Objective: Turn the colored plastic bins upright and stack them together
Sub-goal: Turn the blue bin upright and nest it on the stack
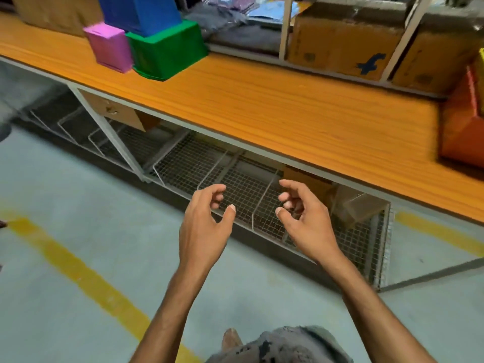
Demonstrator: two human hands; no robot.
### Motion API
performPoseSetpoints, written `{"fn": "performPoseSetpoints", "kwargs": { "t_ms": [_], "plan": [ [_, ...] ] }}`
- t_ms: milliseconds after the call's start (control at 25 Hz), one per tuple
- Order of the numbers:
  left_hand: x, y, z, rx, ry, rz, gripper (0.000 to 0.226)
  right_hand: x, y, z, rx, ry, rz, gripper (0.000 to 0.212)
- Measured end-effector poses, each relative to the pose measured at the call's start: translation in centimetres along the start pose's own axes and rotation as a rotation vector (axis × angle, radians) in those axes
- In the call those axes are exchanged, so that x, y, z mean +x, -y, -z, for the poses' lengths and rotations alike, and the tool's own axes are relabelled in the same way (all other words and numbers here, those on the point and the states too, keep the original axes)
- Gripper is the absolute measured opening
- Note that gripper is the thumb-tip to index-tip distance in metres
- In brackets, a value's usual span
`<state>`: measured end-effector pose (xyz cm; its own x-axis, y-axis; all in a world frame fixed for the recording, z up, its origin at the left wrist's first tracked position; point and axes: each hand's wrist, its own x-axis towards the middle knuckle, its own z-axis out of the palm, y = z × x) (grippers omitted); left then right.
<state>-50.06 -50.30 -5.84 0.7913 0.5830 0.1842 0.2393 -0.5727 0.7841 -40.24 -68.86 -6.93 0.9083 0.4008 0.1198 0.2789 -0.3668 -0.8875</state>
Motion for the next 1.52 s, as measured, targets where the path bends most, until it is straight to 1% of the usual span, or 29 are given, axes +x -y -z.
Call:
{"fn": "performPoseSetpoints", "kwargs": {
  "t_ms": [200,400,600,800,1040,1200,1360,1520],
  "plan": [
    [6.7,3.7,6.4,-0.174,-0.068,0.092,0.032,6.4,4.2,-7.1,0.092,0.039,0.001,0.053],
    [16.6,6.6,9.5,-0.233,-0.095,0.120,0.029,15.3,6.9,-12.8,0.123,0.083,0.040,0.054],
    [28.0,9.3,11.3,-0.217,-0.125,0.108,0.028,26.6,8.7,-18.5,0.162,0.094,0.108,0.052],
    [39.1,10.7,13.2,-0.249,-0.167,0.074,0.027,38.0,12.3,-22.9,0.183,0.080,0.173,0.055],
    [51.9,13.7,14.8,-0.275,-0.156,0.003,0.024,49.0,16.2,-28.0,0.161,0.044,0.217,0.051],
    [61.8,16.9,15.5,-0.271,-0.122,-0.043,0.024,57.0,17.7,-32.6,0.090,-0.034,0.243,0.048],
    [71.8,20.3,16.5,-0.292,-0.057,-0.090,0.029,65.6,19.5,-37.2,0.020,-0.184,0.258,0.039],
    [80.8,21.4,17.5,-0.385,-0.043,-0.047,0.042,75.0,21.8,-39.7,-0.041,-0.312,0.208,0.042]
  ]
}}
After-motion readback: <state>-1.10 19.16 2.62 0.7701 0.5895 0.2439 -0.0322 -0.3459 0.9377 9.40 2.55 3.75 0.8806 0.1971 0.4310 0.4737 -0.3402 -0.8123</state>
